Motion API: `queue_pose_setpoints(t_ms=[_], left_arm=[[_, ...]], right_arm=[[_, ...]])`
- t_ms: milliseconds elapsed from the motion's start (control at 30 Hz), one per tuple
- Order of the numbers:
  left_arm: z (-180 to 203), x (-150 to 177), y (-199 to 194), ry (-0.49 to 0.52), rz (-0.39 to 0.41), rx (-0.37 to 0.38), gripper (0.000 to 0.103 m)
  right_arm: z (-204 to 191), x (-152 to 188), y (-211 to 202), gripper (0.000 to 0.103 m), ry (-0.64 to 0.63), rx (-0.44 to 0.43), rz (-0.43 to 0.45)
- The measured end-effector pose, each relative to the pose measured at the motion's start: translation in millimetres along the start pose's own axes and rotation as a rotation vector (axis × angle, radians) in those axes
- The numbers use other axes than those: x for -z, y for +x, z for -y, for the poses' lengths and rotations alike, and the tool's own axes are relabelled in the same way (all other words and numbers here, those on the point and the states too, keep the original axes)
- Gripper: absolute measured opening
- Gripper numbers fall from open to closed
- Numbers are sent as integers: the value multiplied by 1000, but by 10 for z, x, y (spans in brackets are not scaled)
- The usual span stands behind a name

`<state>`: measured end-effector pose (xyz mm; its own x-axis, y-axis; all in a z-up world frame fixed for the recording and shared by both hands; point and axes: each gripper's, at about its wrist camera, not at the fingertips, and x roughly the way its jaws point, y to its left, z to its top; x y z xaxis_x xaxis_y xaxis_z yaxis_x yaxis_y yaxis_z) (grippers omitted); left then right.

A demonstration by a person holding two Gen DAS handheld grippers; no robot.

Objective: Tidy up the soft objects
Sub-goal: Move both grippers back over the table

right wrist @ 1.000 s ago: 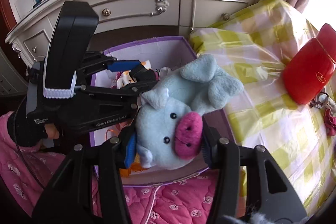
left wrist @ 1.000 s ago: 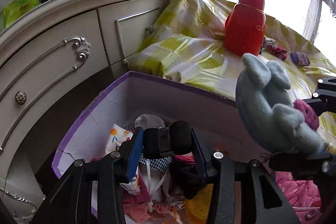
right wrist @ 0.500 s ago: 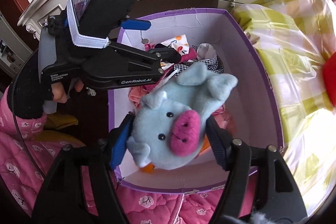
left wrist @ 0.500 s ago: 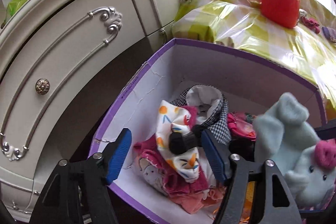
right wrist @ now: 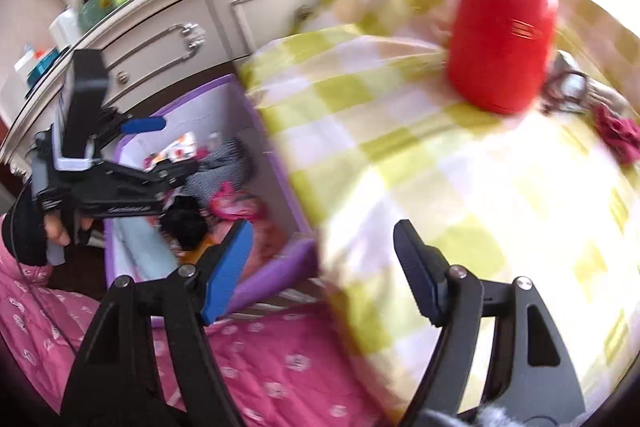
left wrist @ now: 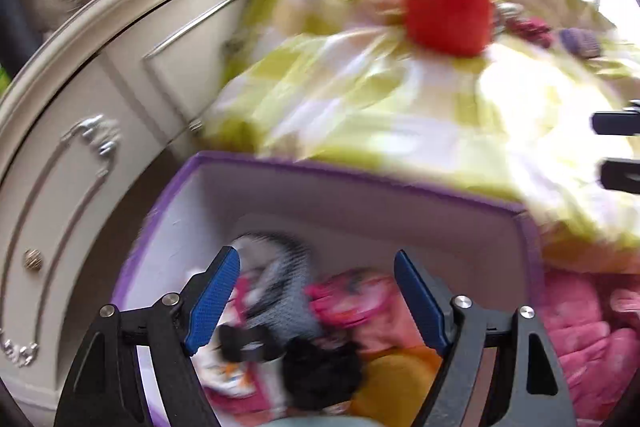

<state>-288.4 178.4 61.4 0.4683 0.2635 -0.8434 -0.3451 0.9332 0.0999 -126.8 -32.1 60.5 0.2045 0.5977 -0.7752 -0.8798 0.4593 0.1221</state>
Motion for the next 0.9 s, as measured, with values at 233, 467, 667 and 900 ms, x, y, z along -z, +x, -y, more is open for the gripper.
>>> queue_pose_setpoints(t_ms=[233, 467, 667, 900], left_arm=[[1629, -669, 300, 231, 101, 415, 85], [2607, -1254, 967, 246, 108, 438, 85], [2577, -1347, 1122, 203, 69, 471, 87], [2651, -1358, 1114, 268, 52, 434, 87]], right_arm=[[1920, 233, -265, 76, 138, 363, -29], [3613, -23, -633, 79, 365, 590, 14], [4559, -331, -431, 88, 599, 650, 11], [4323, -268, -124, 21, 533, 575, 22]])
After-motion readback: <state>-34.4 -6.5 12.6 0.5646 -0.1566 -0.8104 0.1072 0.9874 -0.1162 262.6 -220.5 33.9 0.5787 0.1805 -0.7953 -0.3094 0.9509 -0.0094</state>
